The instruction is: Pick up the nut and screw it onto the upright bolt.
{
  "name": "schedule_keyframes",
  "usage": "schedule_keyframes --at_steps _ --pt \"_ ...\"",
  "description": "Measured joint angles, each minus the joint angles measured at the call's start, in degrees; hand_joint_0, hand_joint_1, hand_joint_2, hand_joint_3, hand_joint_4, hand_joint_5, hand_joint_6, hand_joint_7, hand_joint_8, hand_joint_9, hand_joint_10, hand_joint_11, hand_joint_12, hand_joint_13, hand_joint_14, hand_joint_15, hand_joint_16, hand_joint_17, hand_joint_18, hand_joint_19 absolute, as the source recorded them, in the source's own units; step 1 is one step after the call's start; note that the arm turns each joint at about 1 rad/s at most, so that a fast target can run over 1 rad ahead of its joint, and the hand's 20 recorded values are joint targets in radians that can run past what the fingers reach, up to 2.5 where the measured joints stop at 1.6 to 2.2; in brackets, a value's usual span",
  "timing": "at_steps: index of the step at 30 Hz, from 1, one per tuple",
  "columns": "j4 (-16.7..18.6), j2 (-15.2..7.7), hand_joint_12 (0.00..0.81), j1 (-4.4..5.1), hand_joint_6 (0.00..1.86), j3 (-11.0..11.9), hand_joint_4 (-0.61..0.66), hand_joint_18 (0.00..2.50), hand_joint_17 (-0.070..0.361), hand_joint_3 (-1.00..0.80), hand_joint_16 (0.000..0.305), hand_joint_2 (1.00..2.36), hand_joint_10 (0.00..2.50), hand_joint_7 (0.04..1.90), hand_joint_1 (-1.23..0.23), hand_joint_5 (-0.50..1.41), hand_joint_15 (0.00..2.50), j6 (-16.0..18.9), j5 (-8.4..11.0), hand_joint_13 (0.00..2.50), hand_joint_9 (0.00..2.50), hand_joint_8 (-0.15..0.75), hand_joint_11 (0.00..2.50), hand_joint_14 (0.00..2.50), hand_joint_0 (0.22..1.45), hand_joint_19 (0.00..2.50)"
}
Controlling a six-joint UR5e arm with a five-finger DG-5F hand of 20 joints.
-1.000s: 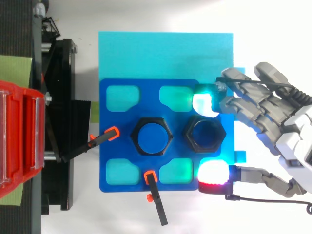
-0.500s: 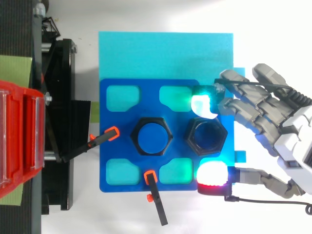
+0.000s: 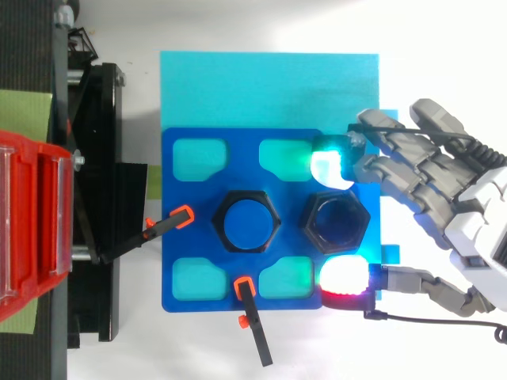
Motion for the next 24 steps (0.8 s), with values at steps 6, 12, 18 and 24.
schedule_keyframes --at_steps 6,12,18,24 --pt "-0.15 0.00 0.264 -0.13 0.50 0.00 0.22 0.38 0.063 -0.50 0.028 1.00 0.00 0.92 -0.71 -0.22 0.00 0.00 -0.17 0.56 0.41 0.239 0.00 0.00 0.48 0.00" --pt "-0.67 0.00 0.254 -0.21 0.50 0.00 0.25 0.40 0.060 -0.50 0.027 1.00 0.00 1.02 -0.71 -0.21 0.00 0.00 -0.19 0.58 0.44 0.243 0.00 0.00 0.49 0.00" --pt "-1.08 0.04 0.250 -0.23 0.50 0.01 0.27 0.41 0.058 -0.50 0.026 1.00 0.00 1.09 -0.70 -0.20 0.00 0.00 -0.19 0.60 0.46 0.246 0.00 0.00 0.49 0.00" --pt "-1.36 0.07 0.249 -0.33 0.50 0.02 0.27 0.42 0.057 -0.50 0.025 1.00 0.00 1.13 -0.68 -0.19 0.00 0.00 -1.32 0.61 0.47 0.248 0.00 0.00 0.50 0.00"
